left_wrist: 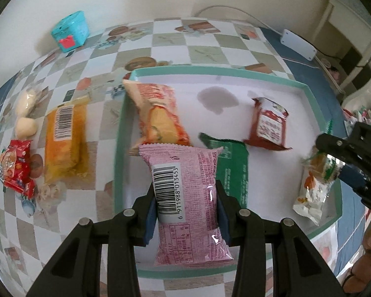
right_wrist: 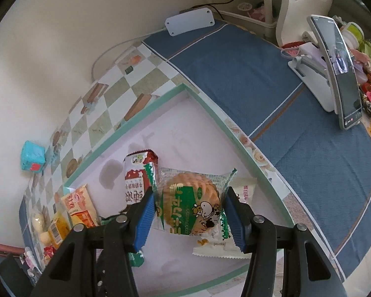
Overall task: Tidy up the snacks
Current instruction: 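Open both grippers to drop the pink bag and bread bag into the tray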
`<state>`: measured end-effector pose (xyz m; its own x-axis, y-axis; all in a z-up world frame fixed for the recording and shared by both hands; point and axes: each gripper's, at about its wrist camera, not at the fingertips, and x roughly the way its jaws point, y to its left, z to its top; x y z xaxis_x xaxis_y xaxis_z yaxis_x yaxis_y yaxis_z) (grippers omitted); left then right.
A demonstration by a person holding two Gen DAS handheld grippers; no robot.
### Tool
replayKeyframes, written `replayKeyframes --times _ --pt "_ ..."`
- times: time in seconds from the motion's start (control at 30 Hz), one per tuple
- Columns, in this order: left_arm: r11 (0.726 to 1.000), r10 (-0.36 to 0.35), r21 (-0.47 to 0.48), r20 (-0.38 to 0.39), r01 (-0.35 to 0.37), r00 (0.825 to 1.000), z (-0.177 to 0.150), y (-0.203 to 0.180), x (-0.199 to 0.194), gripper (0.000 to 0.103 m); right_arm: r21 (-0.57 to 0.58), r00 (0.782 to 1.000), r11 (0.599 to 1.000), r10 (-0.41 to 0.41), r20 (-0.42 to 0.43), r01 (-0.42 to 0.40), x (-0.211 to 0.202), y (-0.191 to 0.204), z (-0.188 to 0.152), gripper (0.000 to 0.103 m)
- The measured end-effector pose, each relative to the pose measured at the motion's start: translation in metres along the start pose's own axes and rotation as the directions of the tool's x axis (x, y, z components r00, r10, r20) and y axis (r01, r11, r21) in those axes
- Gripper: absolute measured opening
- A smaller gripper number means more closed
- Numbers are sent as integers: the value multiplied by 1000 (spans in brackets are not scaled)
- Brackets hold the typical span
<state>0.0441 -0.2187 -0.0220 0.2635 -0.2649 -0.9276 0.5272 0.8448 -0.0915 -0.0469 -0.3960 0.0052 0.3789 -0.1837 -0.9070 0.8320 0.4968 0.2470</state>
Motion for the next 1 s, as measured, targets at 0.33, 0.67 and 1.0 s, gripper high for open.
replayKeyframes --times 0.33,0.67,1.0 --pt "999 -44 8 -8 44 999 -1 -5 1 43 -41 1000 999 -9 -17 8 4 6 -1 58" --pt "999 -11 -30 31 12 999 3 5 4 44 -108 999 994 -22 -42 18 9 19 -8 59" --pt "1000 -22 -17 29 22 999 4 4 -1 73 -111 996 991 -75 -42 70 12 18 -9 77"
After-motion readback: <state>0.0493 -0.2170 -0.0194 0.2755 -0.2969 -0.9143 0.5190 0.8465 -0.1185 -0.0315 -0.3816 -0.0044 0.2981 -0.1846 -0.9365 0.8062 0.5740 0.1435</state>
